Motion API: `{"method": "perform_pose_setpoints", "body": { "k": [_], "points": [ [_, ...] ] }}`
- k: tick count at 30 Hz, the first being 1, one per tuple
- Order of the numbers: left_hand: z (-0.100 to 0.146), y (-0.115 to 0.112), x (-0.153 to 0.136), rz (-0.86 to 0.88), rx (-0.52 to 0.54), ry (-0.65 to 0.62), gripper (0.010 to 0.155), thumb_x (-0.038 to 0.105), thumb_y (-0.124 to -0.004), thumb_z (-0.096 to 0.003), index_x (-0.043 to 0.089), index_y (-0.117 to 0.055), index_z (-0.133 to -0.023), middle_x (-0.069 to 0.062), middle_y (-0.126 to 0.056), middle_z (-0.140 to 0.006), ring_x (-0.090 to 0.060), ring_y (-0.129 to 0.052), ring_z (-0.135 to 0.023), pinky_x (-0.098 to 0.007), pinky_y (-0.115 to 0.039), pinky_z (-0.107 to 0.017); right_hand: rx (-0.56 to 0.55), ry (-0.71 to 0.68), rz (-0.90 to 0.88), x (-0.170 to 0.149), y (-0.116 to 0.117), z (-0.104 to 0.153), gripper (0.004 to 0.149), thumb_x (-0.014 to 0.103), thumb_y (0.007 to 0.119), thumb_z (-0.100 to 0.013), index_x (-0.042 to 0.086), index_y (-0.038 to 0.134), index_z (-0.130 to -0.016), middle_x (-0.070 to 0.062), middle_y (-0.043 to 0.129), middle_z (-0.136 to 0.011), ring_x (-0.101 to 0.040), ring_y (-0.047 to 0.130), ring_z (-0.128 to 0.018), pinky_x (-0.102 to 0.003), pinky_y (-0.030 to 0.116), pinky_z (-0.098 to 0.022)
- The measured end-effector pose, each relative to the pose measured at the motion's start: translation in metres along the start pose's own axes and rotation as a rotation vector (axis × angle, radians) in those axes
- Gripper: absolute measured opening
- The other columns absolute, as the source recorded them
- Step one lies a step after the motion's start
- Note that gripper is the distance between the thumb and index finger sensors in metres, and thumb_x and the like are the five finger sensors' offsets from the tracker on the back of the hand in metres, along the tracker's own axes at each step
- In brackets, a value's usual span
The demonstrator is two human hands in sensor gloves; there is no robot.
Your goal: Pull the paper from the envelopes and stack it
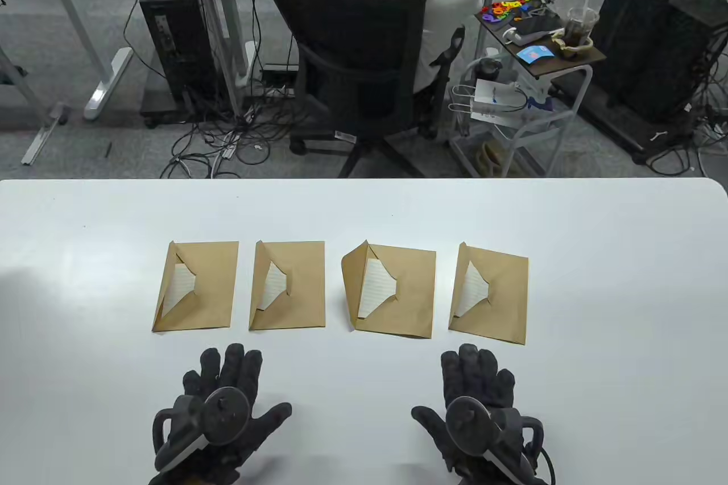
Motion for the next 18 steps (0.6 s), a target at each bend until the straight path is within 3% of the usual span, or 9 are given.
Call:
{"method": "perform_pose_setpoints", "body": {
  "k": [8, 14, 18],
  "points": [
    [-0.0008, -0.0023, -0.0011, -0.016, 0.013, 0.008, 0.102, 0.082, -0.064, -0.0472, 0.021, -0.031, -0.121, -0.012, -0.028, -0.125, -0.053, -0.027, -0.113, -0.076, -0.031, -0.072, -0.023, 0.009, -0.007, -0.002, -0.0036, 0.0008, 0.092, 0.065, 0.07, -0.034, 0.022, 0.037, -0.108, -0.012, 0.03, -0.117, -0.046, 0.031, -0.108, -0.069, 0.031, -0.072],
    [0.0022, 0.0058, -0.0005, -0.014, 0.126, -0.005, 0.102, 0.082, -0.064, -0.0466, 0.022, -0.027, -0.12, -0.006, -0.019, -0.124, -0.051, -0.018, -0.113, -0.076, -0.026, -0.072, -0.04, 0.032, -0.026, -0.007, -0.0073, 0.0007, 0.093, 0.065, 0.07, -0.034, 0.022, 0.036, -0.108, -0.012, 0.029, -0.117, -0.046, 0.03, -0.108, -0.069, 0.031, -0.073],
    [0.0004, 0.0015, -0.0005, -0.012, 0.08, -0.002, 0.103, 0.083, -0.064, -0.0465, 0.022, -0.026, -0.121, -0.007, -0.019, -0.124, -0.052, -0.015, -0.113, -0.076, -0.024, -0.071, -0.043, 0.039, -0.031, -0.0089, -0.0082, 0.0004, 0.093, 0.065, 0.07, -0.034, 0.022, 0.036, -0.108, -0.012, 0.029, -0.117, -0.045, 0.03, -0.108, -0.069, 0.031, -0.073]
  ]
}}
Point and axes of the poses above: the tracker on the back of each hand, its own x axis roughly to the thumb side, its own z axis roughly from the fingertips to the wrist, y = z × x, the point moved 4 cm from there along -z, roughly from the wrist to the fingertips
